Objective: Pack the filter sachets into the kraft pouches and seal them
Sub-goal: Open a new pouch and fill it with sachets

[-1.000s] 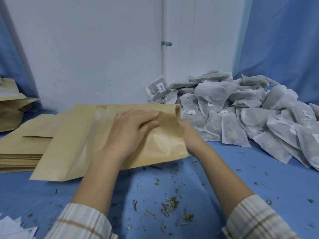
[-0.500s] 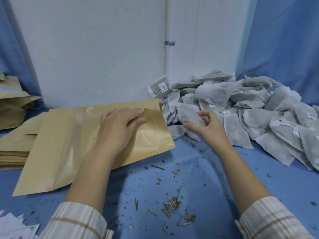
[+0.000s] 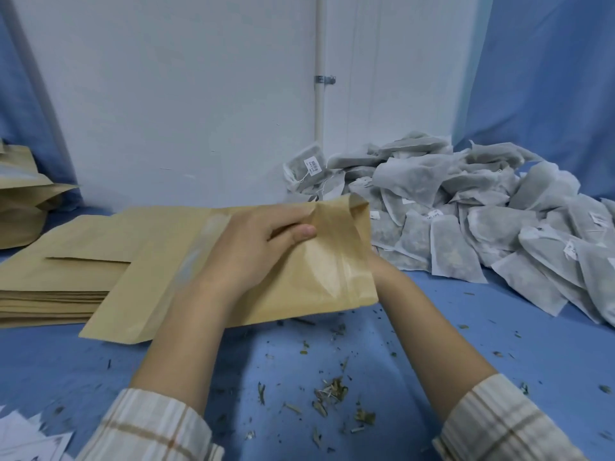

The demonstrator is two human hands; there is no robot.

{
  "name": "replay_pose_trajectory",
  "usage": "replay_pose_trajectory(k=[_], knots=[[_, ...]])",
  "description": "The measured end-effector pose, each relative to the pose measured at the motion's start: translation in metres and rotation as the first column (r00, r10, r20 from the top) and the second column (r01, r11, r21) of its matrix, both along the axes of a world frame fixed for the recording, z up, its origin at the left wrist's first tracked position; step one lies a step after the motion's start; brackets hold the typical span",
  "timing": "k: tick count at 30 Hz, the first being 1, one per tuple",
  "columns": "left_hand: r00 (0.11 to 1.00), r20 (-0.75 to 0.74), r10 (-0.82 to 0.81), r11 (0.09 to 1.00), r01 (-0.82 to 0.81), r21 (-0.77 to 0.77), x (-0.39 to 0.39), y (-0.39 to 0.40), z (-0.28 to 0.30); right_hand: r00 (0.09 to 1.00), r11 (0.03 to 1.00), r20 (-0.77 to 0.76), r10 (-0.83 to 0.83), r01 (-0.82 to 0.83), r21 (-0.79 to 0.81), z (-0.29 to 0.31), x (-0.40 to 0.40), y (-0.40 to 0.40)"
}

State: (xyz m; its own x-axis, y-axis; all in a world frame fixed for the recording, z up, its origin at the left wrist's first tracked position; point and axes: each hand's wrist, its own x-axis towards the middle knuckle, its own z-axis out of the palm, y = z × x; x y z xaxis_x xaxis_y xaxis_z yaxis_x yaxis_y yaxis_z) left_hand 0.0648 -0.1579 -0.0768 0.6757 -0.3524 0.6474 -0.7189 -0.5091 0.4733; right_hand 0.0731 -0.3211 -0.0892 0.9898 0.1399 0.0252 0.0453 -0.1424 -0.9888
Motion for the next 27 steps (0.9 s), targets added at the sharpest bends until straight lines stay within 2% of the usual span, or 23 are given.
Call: replay_pose_trajectory(k=[2, 4, 5, 6, 7, 8, 10, 12, 14, 18, 20, 21, 22, 24, 25, 27], knots=[[0.998, 0.0, 0.055, 0.998, -0.055, -0.028, 0.002, 0.009, 0.0, 0.986, 0.998, 0.168, -0.003, -0.006, 0.055, -0.003, -0.006, -0.003], [0.99, 0.046, 0.13, 0.992, -0.13, -0.006, 0.003, 0.016, 0.0, 0.904, 0.975, 0.366, -0.222, 0.204, 0.088, -0.01, 0.001, -0.011], [0.983, 0.079, 0.169, 0.985, -0.171, 0.028, 0.004, 0.019, -0.001, 0.845, 0.936, 0.413, -0.338, 0.346, 0.058, -0.014, 0.005, -0.015], [0.974, 0.101, 0.205, 0.976, -0.211, 0.055, 0.004, 0.021, -0.001, 0.797, 0.877, 0.453, -0.399, 0.476, -0.063, -0.021, 0.01, -0.019], [0.966, 0.108, 0.237, 0.968, -0.244, 0.063, 0.005, 0.024, -0.002, 0.783, 0.803, 0.494, -0.378, 0.543, -0.246, -0.031, 0.016, -0.022], [0.96, 0.099, 0.261, 0.962, -0.267, 0.054, 0.006, 0.027, -0.002, 0.822, 0.726, 0.495, -0.282, 0.52, -0.45, -0.044, 0.02, -0.025], [0.955, 0.081, 0.285, 0.957, -0.289, 0.037, 0.007, 0.031, -0.002, 0.924, 0.586, 0.365, -0.113, 0.358, -0.727, -0.067, 0.027, -0.028], [0.955, 0.076, 0.286, 0.956, -0.29, 0.042, 0.008, 0.033, -0.003, 0.953, 0.498, 0.295, -0.071, 0.29, -0.817, -0.082, 0.031, -0.029], [0.956, 0.081, 0.282, 0.957, -0.286, 0.048, 0.008, 0.032, -0.004, 0.926, 0.459, 0.364, -0.104, 0.369, -0.808, -0.086, 0.035, -0.03], [0.952, 0.071, 0.298, 0.951, -0.302, 0.063, 0.009, 0.032, -0.005, 0.862, 0.277, 0.489, -0.133, 0.506, -0.816, -0.084, 0.038, -0.031], [0.948, 0.069, 0.31, 0.948, -0.314, 0.058, 0.008, 0.033, -0.005, 0.835, 0.323, 0.523, -0.171, 0.549, -0.771, -0.082, 0.039, -0.035], [0.946, 0.065, 0.319, 0.945, -0.322, 0.053, 0.008, 0.034, -0.005, 0.819, 0.387, 0.535, -0.206, 0.57, -0.725, -0.08, 0.039, -0.039], [0.943, 0.057, 0.329, 0.942, -0.332, 0.051, 0.008, 0.034, -0.005, 0.82, 0.493, 0.514, -0.252, 0.566, -0.66, -0.078, 0.038, -0.043], [0.937, 0.052, 0.345, 0.936, -0.348, 0.054, 0.007, 0.035, -0.005, 0.835, 0.744, 0.434, -0.338, 0.52, -0.419, -0.072, 0.033, -0.053], [0.936, 0.054, 0.349, 0.935, -0.351, 0.048, 0.006, 0.034, -0.005, 0.835, 0.82, 0.41, -0.367, 0.498, -0.281, -0.066, 0.029, -0.057], [0.937, 0.05, 0.346, 0.936, -0.348, 0.05, 0.006, 0.033, -0.006, 0.829, 0.894, 0.402, -0.388, 0.445, -0.053, -0.053, 0.019, -0.062]])
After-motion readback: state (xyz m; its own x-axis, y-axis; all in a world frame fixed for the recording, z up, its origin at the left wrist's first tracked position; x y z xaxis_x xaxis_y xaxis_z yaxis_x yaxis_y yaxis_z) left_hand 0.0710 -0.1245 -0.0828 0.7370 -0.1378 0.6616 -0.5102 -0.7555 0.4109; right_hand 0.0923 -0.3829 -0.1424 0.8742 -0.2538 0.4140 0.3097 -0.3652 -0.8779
